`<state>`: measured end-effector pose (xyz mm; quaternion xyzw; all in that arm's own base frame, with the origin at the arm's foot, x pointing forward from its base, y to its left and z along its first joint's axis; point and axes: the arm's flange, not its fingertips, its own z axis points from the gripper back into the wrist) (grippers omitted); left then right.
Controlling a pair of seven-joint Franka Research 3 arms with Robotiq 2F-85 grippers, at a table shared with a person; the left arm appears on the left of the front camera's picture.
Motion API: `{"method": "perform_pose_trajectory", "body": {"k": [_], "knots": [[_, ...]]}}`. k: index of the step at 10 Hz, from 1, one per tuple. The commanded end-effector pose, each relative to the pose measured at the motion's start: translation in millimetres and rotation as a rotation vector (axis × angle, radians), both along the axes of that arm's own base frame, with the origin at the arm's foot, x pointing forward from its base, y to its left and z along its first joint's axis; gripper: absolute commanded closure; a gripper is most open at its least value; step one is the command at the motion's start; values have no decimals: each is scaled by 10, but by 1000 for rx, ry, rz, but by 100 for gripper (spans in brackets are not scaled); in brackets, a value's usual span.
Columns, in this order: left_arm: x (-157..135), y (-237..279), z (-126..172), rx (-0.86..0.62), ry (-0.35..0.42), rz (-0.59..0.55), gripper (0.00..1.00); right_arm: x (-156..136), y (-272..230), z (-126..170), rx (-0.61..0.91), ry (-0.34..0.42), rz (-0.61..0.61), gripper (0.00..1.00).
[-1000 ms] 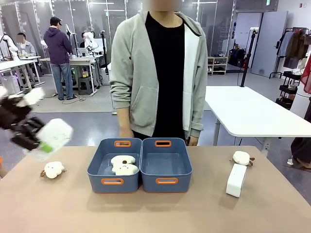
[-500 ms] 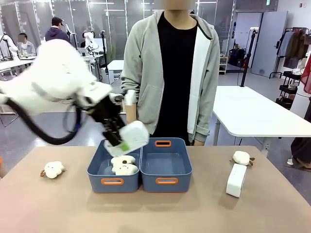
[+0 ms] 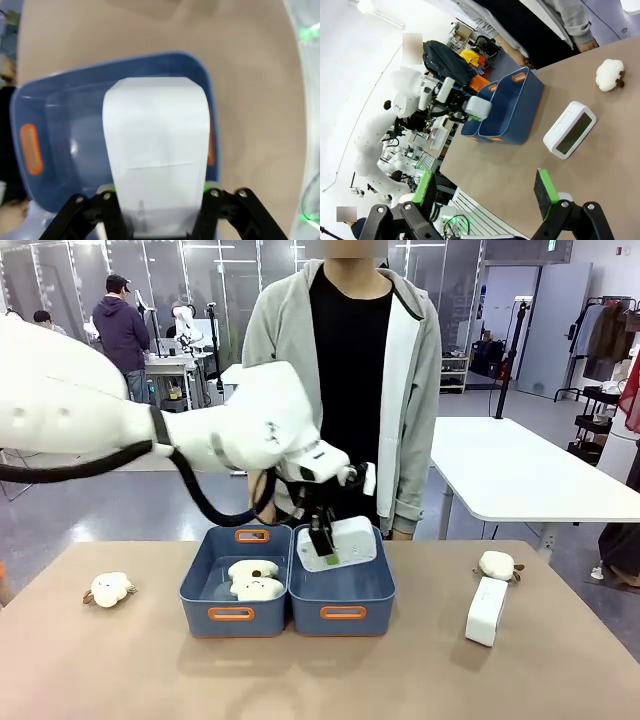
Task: Sort the digital clocks into the basket.
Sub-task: Pick up the Digital clock from the table and place it into the empty Plastic storage basket.
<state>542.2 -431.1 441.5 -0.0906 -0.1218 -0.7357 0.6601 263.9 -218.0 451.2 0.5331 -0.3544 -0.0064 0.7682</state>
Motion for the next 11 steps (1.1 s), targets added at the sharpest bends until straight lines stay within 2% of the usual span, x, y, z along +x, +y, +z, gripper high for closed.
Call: {"method": "perform_pose_trajectory", "body": {"k": [1, 2, 5, 6, 7, 8, 9, 10, 11], "knots": [[247, -228, -132, 71, 20, 42, 100, 0, -5, 3, 8, -17, -3, 0], [279, -250, -252, 87, 51, 55, 100, 0, -5, 3, 8, -17, -3, 0], [274, -274, -367, 104, 60, 46, 100, 0, -5, 3, 8, -17, -3, 0], [256, -261, -363, 107, 60, 46, 39, 0, -5, 3, 8, -17, -3, 0], [247, -244, -354, 103, 61, 48, 37, 0, -5, 3, 8, -17, -3, 0], [258, -215, -350, 103, 58, 52, 26, 0, -5, 3, 8, -17, -3, 0], [252, -190, -343, 101, 65, 57, 23, 0, -5, 3, 8, -17, -3, 0], [216, -148, -314, 93, 68, 57, 12, 0, -5, 3, 8, -17, -3, 0], [184, -82, -260, 78, 74, 62, 11, 0, -5, 3, 8, -17, -3, 0]]}}
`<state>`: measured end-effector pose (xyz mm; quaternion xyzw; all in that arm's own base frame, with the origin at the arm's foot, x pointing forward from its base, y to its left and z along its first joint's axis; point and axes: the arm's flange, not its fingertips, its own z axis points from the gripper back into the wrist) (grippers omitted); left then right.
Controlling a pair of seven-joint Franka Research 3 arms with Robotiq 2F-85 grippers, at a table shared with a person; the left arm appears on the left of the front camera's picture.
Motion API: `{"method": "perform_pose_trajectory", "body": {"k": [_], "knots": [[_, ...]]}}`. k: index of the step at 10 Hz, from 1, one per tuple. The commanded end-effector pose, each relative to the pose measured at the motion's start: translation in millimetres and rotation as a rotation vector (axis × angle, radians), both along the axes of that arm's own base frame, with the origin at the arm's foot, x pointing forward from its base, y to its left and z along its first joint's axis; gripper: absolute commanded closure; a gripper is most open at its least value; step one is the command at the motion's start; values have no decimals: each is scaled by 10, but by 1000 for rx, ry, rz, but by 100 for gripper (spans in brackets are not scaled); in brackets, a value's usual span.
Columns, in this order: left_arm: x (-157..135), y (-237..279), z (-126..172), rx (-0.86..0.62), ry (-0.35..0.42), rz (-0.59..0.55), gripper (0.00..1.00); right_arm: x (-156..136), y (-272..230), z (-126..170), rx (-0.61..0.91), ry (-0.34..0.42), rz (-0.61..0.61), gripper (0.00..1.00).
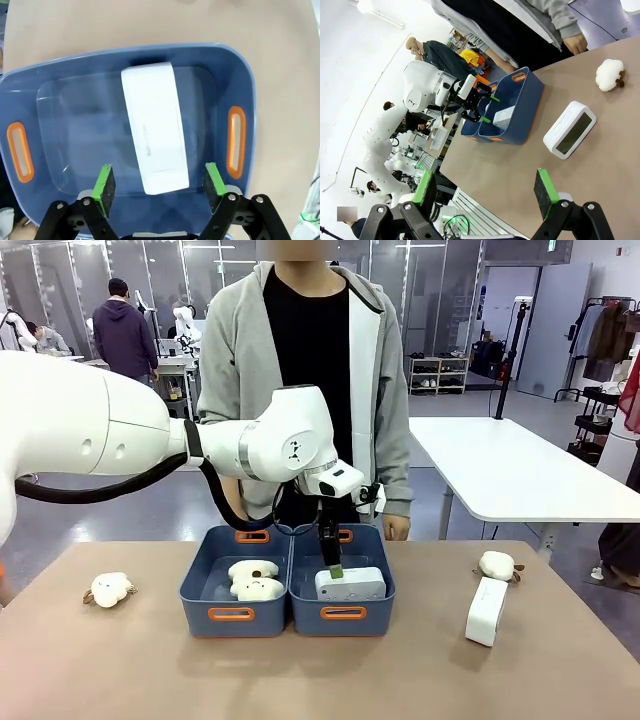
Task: Sort the digital clocks into the basket.
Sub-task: Pick up the Digital clock from the table and place it into the empty Plastic storage basket.
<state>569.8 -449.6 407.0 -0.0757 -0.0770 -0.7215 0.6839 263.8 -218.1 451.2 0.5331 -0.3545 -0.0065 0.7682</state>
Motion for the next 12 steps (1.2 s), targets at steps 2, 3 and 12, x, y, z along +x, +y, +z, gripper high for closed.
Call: {"method": "perform_pose_trajectory", "body": {"k": [2, 3, 12], "knots": [[-255, 443, 297, -81, 39, 30, 4, 1, -4, 3, 8, -17, -3, 0], [-354, 752, 432, -135, 72, 68, 0, 1, -4, 3, 8, -17, -3, 0], [-1455, 5102, 1013, -994, 343, 707, 0, 1, -4, 3, 8, -17, -3, 0]]}}
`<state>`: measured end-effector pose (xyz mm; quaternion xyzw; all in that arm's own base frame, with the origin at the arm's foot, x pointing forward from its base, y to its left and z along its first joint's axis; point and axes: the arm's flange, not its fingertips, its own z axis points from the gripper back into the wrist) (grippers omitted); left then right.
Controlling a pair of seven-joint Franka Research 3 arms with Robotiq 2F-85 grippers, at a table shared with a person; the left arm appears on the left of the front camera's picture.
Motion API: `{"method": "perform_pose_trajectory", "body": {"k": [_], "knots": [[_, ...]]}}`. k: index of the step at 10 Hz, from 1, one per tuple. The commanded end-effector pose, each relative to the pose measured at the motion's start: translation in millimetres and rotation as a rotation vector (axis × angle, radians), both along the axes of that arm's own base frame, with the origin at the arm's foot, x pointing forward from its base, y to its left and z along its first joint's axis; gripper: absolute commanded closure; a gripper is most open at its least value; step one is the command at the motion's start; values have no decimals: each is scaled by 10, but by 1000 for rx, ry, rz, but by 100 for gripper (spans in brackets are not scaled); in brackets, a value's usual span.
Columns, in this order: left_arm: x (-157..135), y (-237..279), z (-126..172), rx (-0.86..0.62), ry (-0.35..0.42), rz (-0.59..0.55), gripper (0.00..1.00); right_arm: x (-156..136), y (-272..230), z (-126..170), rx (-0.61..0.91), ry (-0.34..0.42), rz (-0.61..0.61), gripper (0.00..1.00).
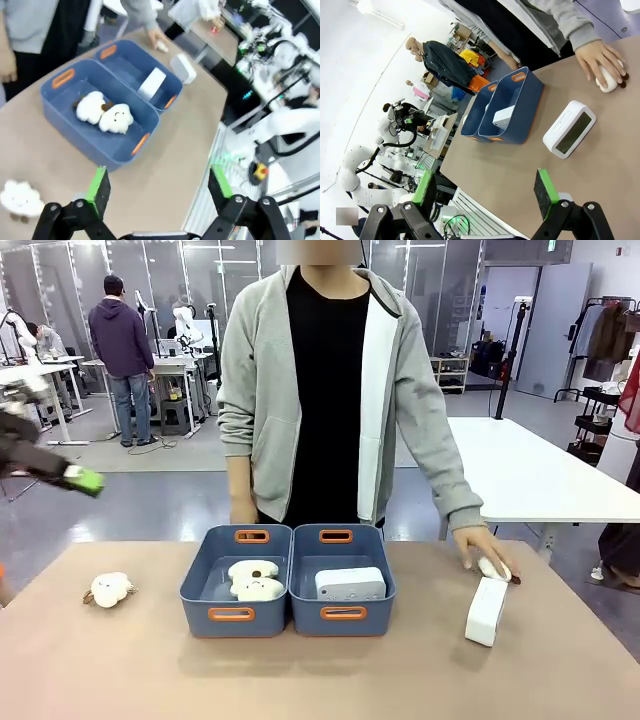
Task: Sort the digital clocks into the basket.
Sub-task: Pick up the Digital clock from the table and place it into the empty Plastic storage basket.
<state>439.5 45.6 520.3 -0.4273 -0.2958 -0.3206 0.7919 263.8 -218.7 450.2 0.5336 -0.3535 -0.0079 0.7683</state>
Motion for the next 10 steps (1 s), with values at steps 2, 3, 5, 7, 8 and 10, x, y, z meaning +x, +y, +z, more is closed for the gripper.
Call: {"method": "perform_pose_trajectory", "body": {"k": [2, 3, 5, 7, 8, 10], "knots": [[-613, 810, -495, -206, -25, 37, 0, 2, 2, 13, 6, -20, -2, 0], [-806, 1186, -696, -257, -53, 43, 0, 2, 2, 13, 6, -20, -2, 0], [-1009, 1569, -1070, -288, 55, 146, 0, 2, 2, 13, 6, -20, -2, 0], [-1083, 1488, -964, -284, 6, 144, 0, 2, 2, 13, 6, -20, -2, 0], [-1083, 1488, -964, -284, 6, 144, 0, 2, 2, 13, 6, -20, -2, 0], [-1083, 1488, -964, -284, 6, 144, 0, 2, 2, 13, 6, -20, -2, 0]]}}
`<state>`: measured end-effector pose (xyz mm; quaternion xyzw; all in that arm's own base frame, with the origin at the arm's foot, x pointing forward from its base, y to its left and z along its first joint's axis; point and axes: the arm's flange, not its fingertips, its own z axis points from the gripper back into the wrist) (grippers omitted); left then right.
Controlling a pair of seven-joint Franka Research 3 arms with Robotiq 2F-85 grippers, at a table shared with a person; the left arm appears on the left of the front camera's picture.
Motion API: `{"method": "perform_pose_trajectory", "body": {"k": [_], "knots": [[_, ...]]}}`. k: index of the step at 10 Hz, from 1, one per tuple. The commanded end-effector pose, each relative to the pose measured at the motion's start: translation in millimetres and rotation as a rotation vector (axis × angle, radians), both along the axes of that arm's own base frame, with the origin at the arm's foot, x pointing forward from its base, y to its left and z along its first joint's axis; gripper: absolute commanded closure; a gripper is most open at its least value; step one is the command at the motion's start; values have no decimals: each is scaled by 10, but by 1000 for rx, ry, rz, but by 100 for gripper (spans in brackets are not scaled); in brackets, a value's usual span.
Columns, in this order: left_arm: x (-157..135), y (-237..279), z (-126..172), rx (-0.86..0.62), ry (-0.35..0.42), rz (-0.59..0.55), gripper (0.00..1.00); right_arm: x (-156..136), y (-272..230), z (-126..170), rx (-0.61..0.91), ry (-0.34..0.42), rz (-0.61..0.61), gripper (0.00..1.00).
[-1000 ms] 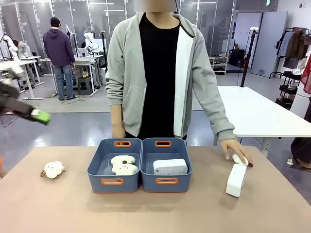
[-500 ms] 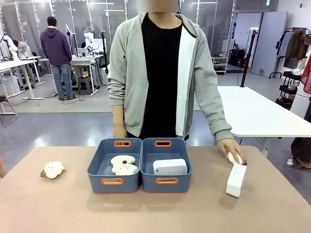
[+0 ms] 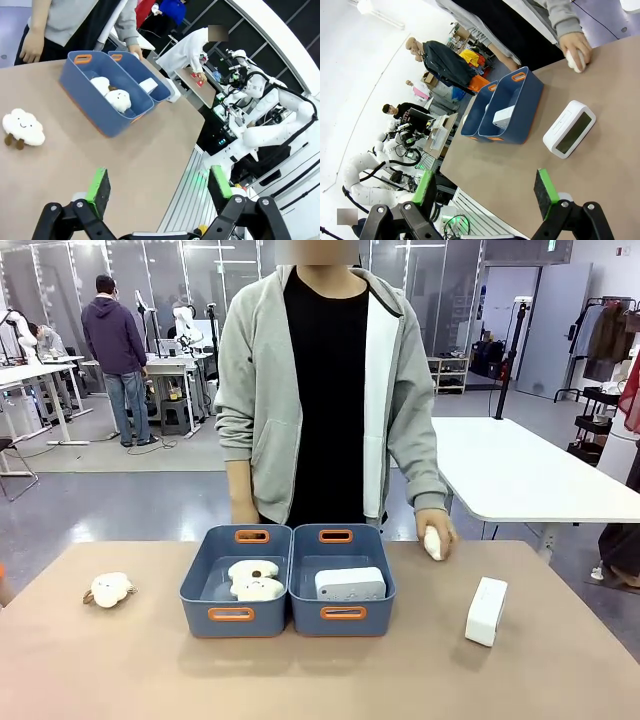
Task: Sort the digital clocks into the basket.
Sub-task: Pick up the Digital clock from the table and place it into the empty Plastic storage basket.
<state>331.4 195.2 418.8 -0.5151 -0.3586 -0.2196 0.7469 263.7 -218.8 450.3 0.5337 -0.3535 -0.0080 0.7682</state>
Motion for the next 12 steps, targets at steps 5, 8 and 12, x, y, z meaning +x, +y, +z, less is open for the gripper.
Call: {"method": "perform_pose_trajectory", "body": {"k": [5, 8, 12], "knots": [[-3, -7, 51, -4, -9, 12, 0, 3, 3, 13, 6, -20, -2, 0], [-3, -7, 51, -4, -9, 12, 0, 3, 3, 13, 6, -20, -2, 0], [-3, -7, 51, -4, -9, 12, 0, 3, 3, 13, 6, -20, -2, 0]]}}
